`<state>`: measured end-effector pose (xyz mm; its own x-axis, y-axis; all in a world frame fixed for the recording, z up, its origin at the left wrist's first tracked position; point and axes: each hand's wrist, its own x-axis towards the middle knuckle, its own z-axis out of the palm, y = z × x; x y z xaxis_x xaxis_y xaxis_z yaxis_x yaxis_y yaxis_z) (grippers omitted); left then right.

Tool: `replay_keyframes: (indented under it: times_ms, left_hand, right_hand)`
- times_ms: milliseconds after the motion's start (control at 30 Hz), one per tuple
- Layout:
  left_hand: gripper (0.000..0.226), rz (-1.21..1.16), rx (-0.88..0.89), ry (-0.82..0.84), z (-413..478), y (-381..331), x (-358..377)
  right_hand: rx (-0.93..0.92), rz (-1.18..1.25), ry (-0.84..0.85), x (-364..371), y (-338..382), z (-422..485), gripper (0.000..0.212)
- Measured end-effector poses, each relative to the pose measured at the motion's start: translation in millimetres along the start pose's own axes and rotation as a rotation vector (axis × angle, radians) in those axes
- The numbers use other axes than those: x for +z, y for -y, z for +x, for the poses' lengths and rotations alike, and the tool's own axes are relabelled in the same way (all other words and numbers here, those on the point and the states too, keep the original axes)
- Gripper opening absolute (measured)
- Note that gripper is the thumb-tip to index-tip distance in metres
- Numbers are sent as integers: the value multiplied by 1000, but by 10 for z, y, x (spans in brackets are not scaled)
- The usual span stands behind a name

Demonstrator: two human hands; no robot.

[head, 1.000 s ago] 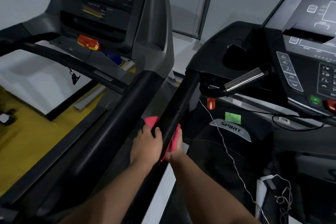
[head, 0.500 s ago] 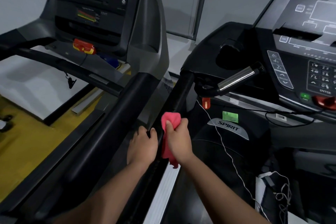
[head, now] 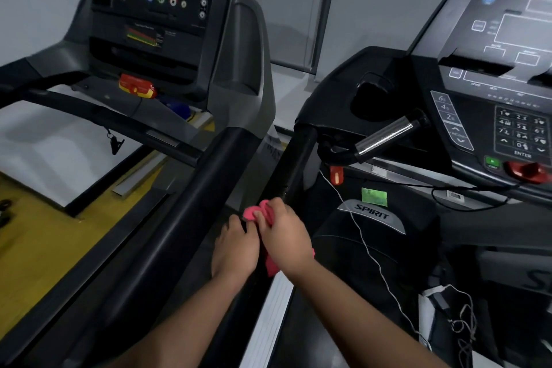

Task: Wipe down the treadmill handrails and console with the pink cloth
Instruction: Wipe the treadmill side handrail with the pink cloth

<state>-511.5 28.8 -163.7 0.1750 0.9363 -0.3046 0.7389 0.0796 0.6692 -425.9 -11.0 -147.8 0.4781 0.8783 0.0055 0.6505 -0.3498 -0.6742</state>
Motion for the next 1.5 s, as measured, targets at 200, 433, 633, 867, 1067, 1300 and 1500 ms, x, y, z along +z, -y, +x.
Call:
replay_keyframes:
  times_ms: [200,433,633,867,1067,1300,1500]
  left_hand:
    - [39,-33,2,14,5,12,-2]
    - [35,-46,23,-13,3,18,-5]
    - [20,-214,-27,-17,113,118,26]
    - [22,-424,-106,-59,68,175,-8]
    - [24,-522,-129,-21,26,178,-52]
    - [23,-791,-123,-147,-52,143,-137]
    - [20,-791,-155,-119,-21,168,-108]
  right_hand:
    - [88,96,-72,27,-13,91,32]
    - [113,81,-81,-10,-11,178,36]
    - [-25,-113,91,37,70,-143,41]
    - [-49,-572,150,-19,413,351,32]
    - [2,-668,165,53,488,518,37]
    - [-86,-628,212,96,470,47,32]
    - [7,-727,147,37,540,482,28]
